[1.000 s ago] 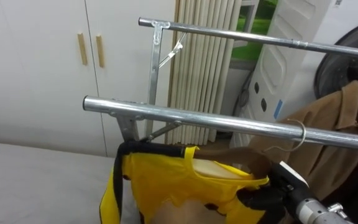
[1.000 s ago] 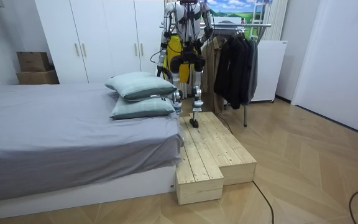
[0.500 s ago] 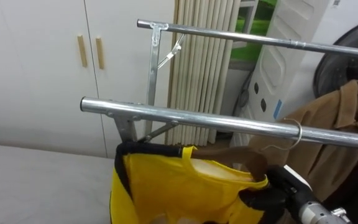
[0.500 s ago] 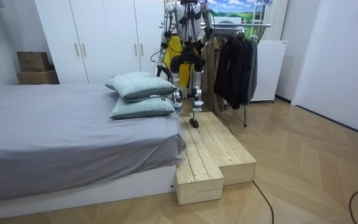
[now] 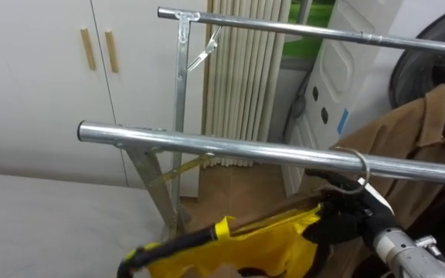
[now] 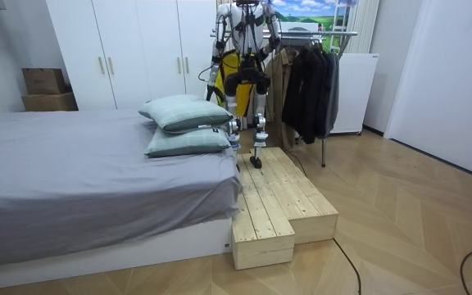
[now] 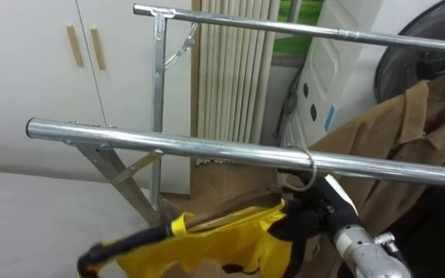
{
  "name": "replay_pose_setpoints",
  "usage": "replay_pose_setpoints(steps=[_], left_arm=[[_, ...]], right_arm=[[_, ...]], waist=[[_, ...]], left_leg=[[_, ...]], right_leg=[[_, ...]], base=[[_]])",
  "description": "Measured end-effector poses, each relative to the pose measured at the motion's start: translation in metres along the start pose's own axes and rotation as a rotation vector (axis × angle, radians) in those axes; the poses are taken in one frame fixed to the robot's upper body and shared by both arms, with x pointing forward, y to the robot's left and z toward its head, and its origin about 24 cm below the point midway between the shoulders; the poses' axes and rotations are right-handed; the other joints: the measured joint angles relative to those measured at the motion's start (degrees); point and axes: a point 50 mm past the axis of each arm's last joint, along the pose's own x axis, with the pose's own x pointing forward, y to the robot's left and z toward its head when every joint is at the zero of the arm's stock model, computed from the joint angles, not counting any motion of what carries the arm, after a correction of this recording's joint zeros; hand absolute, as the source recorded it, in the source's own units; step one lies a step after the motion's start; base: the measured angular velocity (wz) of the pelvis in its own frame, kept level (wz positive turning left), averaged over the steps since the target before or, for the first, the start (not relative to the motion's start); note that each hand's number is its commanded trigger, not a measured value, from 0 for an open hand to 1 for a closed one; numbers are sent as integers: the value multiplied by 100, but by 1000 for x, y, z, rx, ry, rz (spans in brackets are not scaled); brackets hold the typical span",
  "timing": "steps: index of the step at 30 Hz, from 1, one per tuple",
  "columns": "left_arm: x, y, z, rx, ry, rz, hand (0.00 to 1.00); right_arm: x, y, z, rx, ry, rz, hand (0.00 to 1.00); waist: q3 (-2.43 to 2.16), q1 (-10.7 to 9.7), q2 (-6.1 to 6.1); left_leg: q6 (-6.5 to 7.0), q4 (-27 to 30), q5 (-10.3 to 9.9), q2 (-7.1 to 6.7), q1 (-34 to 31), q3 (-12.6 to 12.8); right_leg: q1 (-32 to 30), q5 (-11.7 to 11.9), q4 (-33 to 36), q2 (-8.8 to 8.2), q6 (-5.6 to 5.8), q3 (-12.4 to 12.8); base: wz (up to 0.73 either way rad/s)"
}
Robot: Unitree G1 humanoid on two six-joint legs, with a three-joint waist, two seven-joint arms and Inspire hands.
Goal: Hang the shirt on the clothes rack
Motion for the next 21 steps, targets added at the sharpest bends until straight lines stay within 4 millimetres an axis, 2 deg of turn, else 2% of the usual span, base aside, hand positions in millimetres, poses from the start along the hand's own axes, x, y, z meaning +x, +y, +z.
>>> replay_pose_setpoints(steps=[4, 21], left_arm=[[0, 0, -1, -9, 3, 6, 0], [0, 0, -1, -10, 1, 11, 0]], right_arm=[[0, -1, 5, -3, -14, -22, 0], [0, 0, 3, -3, -2, -39, 0]], waist=[[7, 11, -10], [9, -10, -13]], left_leg=[[0, -25, 0, -7, -5, 40], [0, -27, 0, -3, -10, 46]], right_leg=[[-27, -1, -7, -3, 2, 37], [-52, -1, 11, 2, 2, 41]], base=[[-3], [0]])
